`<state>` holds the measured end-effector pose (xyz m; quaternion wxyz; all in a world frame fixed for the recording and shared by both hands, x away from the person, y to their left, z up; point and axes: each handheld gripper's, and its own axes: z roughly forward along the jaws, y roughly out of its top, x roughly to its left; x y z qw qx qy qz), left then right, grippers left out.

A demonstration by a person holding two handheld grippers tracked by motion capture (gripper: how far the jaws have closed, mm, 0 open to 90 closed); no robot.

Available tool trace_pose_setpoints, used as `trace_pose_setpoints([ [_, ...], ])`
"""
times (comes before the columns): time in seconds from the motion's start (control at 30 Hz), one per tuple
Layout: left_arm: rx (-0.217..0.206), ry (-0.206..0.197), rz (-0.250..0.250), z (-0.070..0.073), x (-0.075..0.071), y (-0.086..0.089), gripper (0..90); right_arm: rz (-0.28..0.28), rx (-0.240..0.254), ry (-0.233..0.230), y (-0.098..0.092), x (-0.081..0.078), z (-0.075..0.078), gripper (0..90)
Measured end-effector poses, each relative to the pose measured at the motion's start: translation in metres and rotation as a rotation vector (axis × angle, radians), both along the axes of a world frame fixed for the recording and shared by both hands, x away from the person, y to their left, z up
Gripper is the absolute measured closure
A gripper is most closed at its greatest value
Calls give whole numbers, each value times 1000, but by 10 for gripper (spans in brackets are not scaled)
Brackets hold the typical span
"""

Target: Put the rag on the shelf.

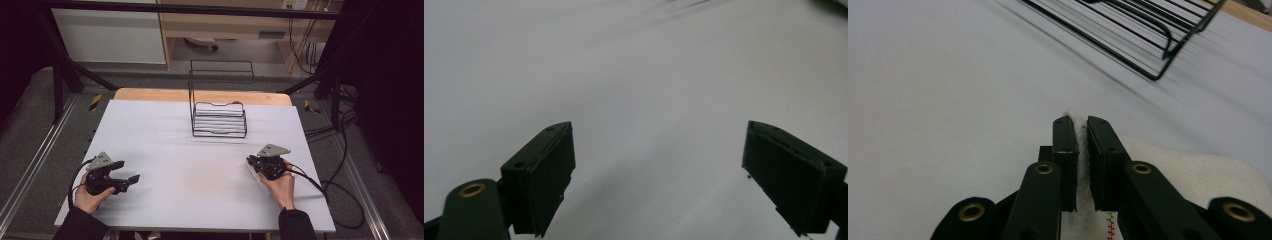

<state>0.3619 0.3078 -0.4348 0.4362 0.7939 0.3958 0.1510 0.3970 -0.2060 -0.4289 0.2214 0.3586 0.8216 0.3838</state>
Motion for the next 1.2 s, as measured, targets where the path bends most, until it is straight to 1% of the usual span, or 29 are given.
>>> trace_pose_setpoints([
  [0.2, -1, -1, 1, 0, 0, 0, 135, 102, 5, 12, 22, -8, 3, 830],
  [0.33, 0, -1, 1, 0, 0, 0, 135, 170, 29, 28, 39, -14, 3, 830],
  [0.57, 3, -1, 1, 1, 0, 1, 135, 264, 43, 40, 68, -23, 2, 829],
  [0.77, 0, -1, 4, 1, 0, 1, 136, 323, 42, 48, 91, -29, 2, 829],
  [0.8, 1, -1, 4, 0, 0, 1, 136, 329, 49, 53, 94, -30, 1, 829],
  [1.07, 2, 0, 4, 1, 0, 1, 137, 393, 60, 70, 115, -35, -1, 829],
  [1.2, 2, 0, 5, 1, 0, 1, 137, 438, 71, 76, 125, -40, -2, 828],
])
